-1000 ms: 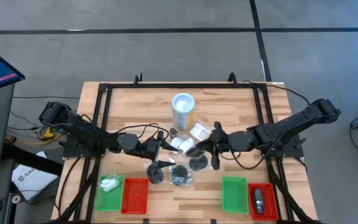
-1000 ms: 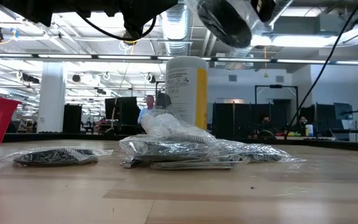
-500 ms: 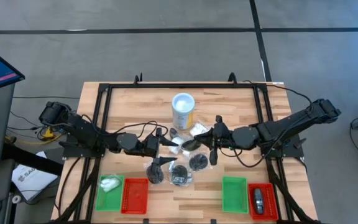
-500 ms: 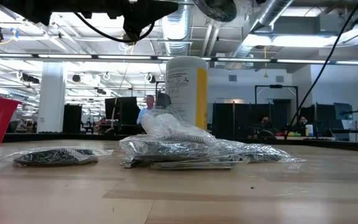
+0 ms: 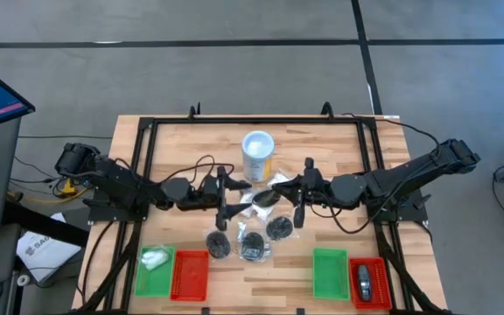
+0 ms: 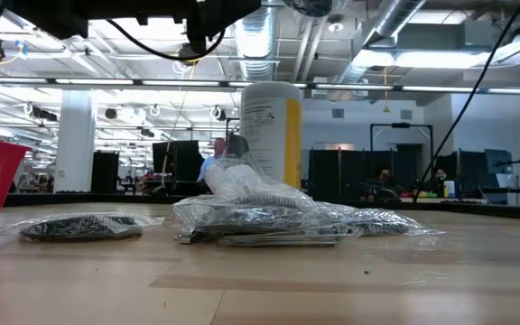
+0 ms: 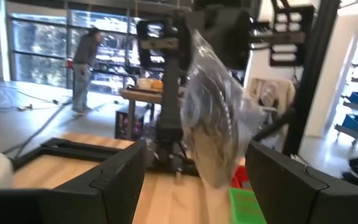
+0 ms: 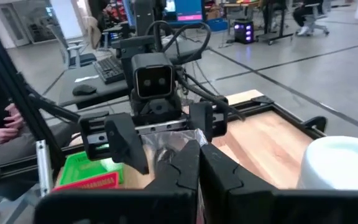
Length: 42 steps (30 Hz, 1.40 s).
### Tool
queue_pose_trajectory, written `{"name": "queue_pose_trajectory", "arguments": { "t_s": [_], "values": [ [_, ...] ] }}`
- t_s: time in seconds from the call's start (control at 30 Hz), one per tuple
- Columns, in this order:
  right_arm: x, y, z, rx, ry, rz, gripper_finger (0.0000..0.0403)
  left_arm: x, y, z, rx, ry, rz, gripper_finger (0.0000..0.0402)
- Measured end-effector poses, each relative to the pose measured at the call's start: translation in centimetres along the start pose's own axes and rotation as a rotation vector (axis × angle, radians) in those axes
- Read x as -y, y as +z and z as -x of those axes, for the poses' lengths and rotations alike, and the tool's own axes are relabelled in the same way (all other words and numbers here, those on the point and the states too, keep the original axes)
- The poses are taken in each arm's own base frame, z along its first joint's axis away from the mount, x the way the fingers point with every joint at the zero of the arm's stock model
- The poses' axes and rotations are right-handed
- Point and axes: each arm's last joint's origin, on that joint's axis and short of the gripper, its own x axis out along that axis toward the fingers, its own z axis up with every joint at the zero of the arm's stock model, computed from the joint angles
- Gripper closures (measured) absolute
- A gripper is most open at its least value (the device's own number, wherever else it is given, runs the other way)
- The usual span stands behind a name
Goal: Pick & Place Travel size toiletries
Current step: Put the hairbrush into the left red bin
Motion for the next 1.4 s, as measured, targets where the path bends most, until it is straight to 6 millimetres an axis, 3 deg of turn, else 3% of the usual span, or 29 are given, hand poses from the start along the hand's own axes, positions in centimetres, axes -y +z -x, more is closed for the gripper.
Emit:
{"name": "queue_pose_trajectory", "arguments": {
  "t_s": [0.53,1.07,1.4],
  "values": [
    [1.1,0.9,-0.7,0.067,-0.039,-0.018,0.0403,-0.7,0.6,-0.2,0.056,0.017,0.011,0.0142],
    [1.0,1.5,-0.7,0.118,-0.027,-0.013,0.0403,-2.1,1.4,-0.5,0.125,0.009,0.014,0.0142],
    [0.9,1.4,-0.7,0.116,-0.025,-0.009,0.0403,-2.0,1.8,-0.6,0.146,0.0,0.017,0.0202]
  ]
}}
